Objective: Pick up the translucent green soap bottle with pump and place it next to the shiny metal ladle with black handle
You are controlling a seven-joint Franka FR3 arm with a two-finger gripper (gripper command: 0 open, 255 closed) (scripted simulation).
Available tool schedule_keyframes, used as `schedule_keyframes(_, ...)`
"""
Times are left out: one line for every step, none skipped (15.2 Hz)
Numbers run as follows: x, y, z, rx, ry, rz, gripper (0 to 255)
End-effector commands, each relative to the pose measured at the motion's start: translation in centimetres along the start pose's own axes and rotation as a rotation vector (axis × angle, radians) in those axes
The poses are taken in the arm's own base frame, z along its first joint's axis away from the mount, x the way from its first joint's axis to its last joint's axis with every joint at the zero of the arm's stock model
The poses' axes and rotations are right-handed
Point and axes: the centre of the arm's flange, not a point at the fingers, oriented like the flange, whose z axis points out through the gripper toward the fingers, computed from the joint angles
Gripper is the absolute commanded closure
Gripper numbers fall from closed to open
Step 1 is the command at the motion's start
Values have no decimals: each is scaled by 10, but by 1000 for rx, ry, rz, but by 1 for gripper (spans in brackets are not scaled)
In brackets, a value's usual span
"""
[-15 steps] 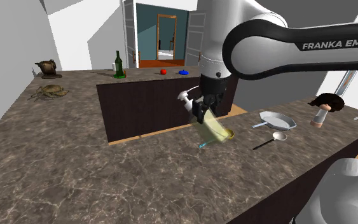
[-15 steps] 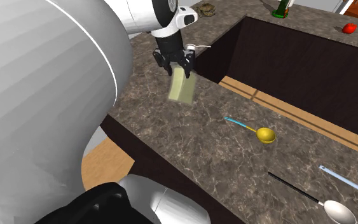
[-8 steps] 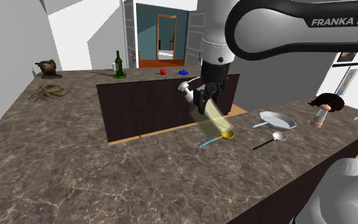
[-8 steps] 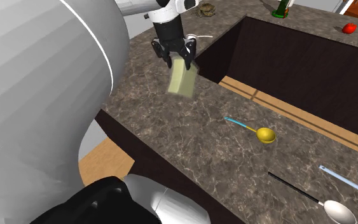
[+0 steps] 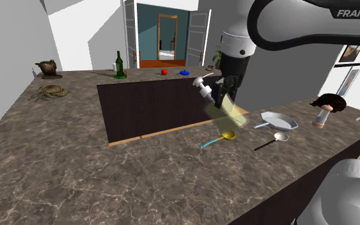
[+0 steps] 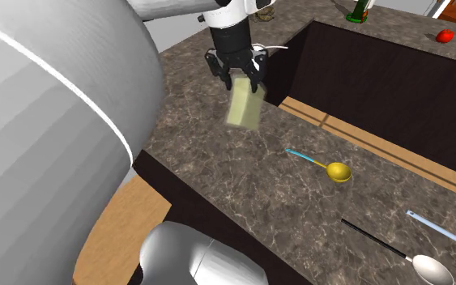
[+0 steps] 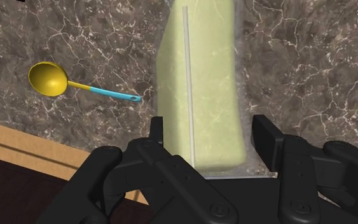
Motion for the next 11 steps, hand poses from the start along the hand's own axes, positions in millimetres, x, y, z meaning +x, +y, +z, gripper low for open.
schedule_keyframes(-10, 25, 5, 1, 1, -1, 255)
schedule_keyframes(-16, 36, 6, 1, 1, -1, 255)
schedule_keyframes(-21, 48, 8, 1, 1, -1, 255)
schedule_keyframes(-27, 60, 9, 1, 1, -1, 255)
schedule_keyframes(-33, 72, 11, 1, 1, -1, 255)
schedule_keyframes(-38, 84, 12, 1, 1, -1, 255)
schedule_keyframes(-44, 96, 14, 1, 1, -1, 255)
schedule_keyframes(-50, 107, 15, 1, 1, -1, 255)
schedule_keyframes(-55, 119, 17, 1, 1, -1, 255)
schedule_keyframes(-61, 131, 18, 1, 1, -1, 255)
schedule_keyframes(-67, 143, 20, 1, 1, -1, 255)
